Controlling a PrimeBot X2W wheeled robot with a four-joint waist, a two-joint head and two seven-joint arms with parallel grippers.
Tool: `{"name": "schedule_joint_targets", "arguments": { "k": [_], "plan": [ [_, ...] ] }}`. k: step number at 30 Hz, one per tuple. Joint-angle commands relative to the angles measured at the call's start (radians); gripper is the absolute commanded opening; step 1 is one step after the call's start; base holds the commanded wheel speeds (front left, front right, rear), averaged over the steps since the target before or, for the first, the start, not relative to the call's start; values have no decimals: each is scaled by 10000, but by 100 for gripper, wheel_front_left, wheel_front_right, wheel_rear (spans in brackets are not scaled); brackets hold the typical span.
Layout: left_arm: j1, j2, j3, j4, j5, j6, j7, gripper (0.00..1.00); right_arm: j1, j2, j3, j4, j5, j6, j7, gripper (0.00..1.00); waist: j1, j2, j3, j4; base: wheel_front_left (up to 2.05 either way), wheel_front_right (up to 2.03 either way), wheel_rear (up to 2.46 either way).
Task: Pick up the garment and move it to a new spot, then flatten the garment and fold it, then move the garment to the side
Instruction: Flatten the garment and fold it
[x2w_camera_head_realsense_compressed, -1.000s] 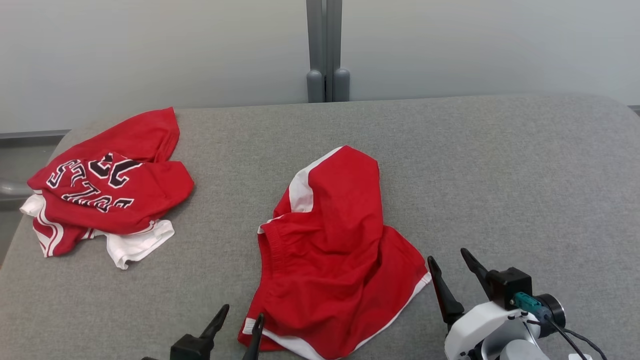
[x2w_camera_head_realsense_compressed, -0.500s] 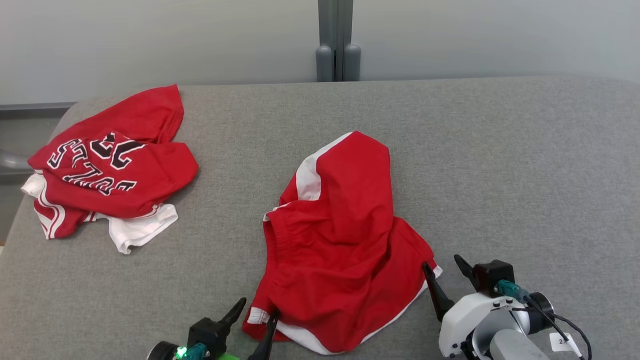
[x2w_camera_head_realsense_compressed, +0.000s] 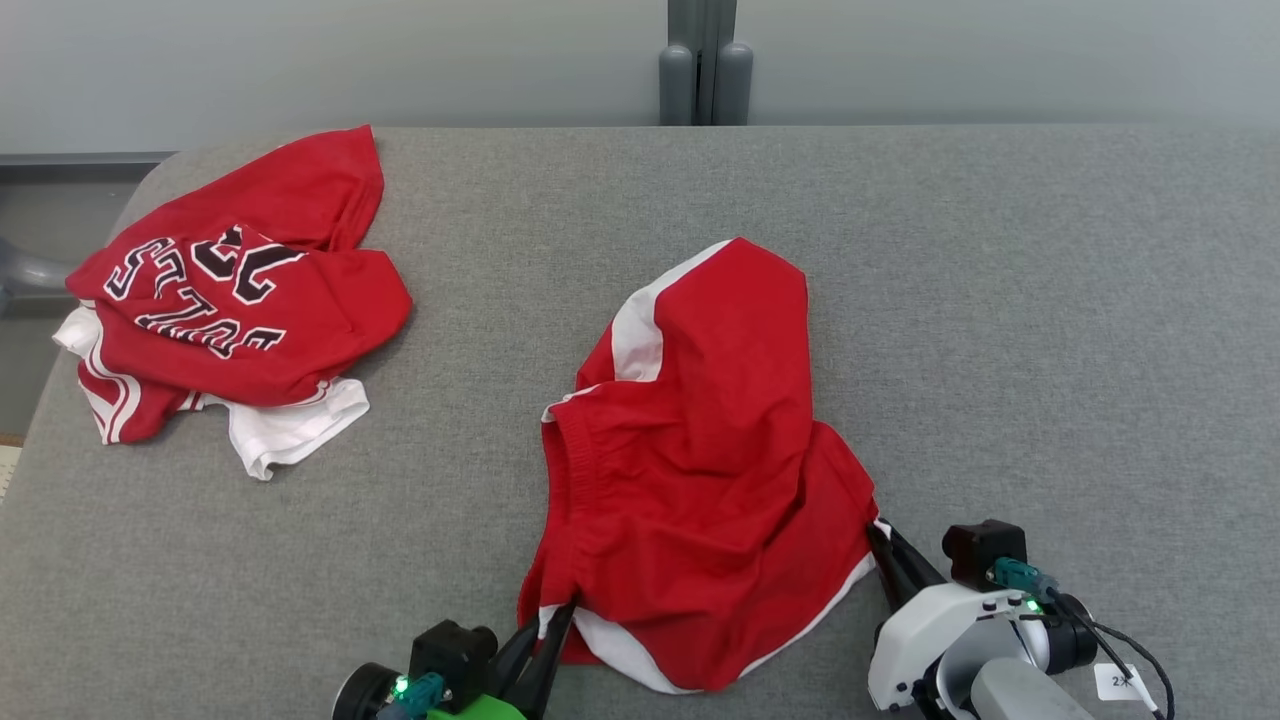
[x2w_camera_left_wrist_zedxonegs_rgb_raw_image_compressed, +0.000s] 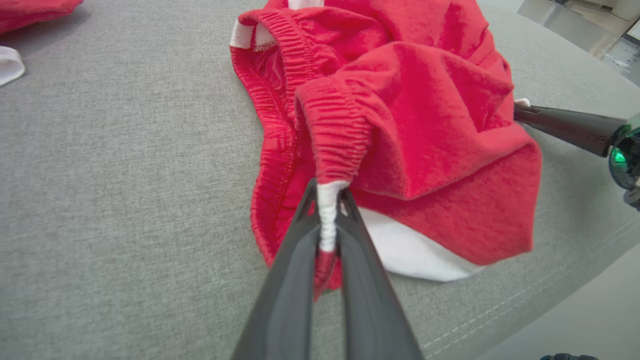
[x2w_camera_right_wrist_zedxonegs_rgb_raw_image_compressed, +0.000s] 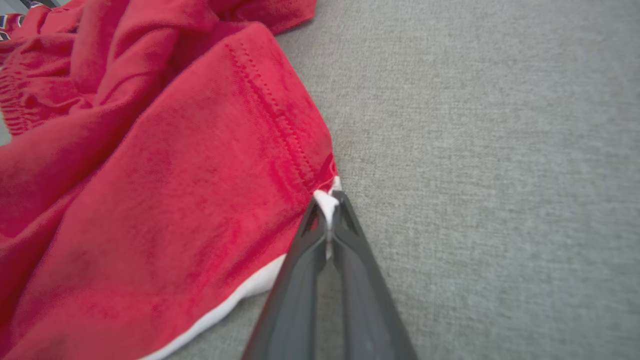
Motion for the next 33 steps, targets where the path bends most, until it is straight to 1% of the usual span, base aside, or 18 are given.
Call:
{"name": "schedule_joint_targets", "arguments": {
  "k": [1, 6, 9, 14, 17, 20, 23, 26, 28, 31, 33],
  "plan": [
    [183, 44, -18, -190, -216, -30, -4, 0, 139, -31, 6, -114, 107, -17, 26, 0, 0, 0, -26, -23, 0, 0, 0],
    [174, 258, -16, -1112, -393, -30, -4, 0, 78, -41, -257, -817, 485, -17, 14, 0, 0, 0, -129, -136, 0, 0, 0],
    [-282, 504, -202, -1592, -326, -30, -5, 0, -250, -37, -365, -1331, 668, -16, 14, 0, 0, 0, -178, -239, 0, 0, 0],
    [-1485, 851, -526, -1898, -786, -30, -4, 0, -1134, -116, -108, -1678, 1007, -18, 12, 0, 0, 0, -114, -573, 0, 0, 0],
    [-2494, 1098, -736, -1847, -1145, -30, -3, 0, -1996, -113, -26, -1616, 1530, -16, 12, 0, 0, 0, 54, -793, 0, 0, 0],
    [-3858, 1427, -772, -1578, -1632, -30, 45, 0, -3250, -107, 191, -1535, 1887, -16, 12, 0, 0, 0, 406, -1016, 0, 0, 0],
    [-5315, 1605, -932, -1325, -2166, -30, 183, 0, -4613, -119, 336, -1228, 2193, -16, 60, 0, 0, 0, 890, -1174, 0, 0, 0],
    [-7150, 1657, -933, -1059, -3320, -30, 484, 0, -6428, -173, 283, -731, 2559, -18, 170, 0, 0, 0, 1531, -1267, 0, 0, 0],
    [-8336, 1771, -915, -727, -3859, -30, 649, 0, -7539, -139, 86, -318, 2947, -16, 299, 0, 0, 0, 1881, -1302, 0, 0, 0],
    [-10005, 1685, -948, -140, -4429, -30, 764, 0, -9197, -117, -293, 403, 3335, -16, 393, 0, 0, 0, 2300, -1339, 0, 0, 0],
    [-11041, 1544, -1163, 254, -4654, -30, 786, 0, -10196, -107, -483, 890, 3403, -16, 333, 0, 0, 0, 2489, -1332, 0, 0, 0]
  ]
}}
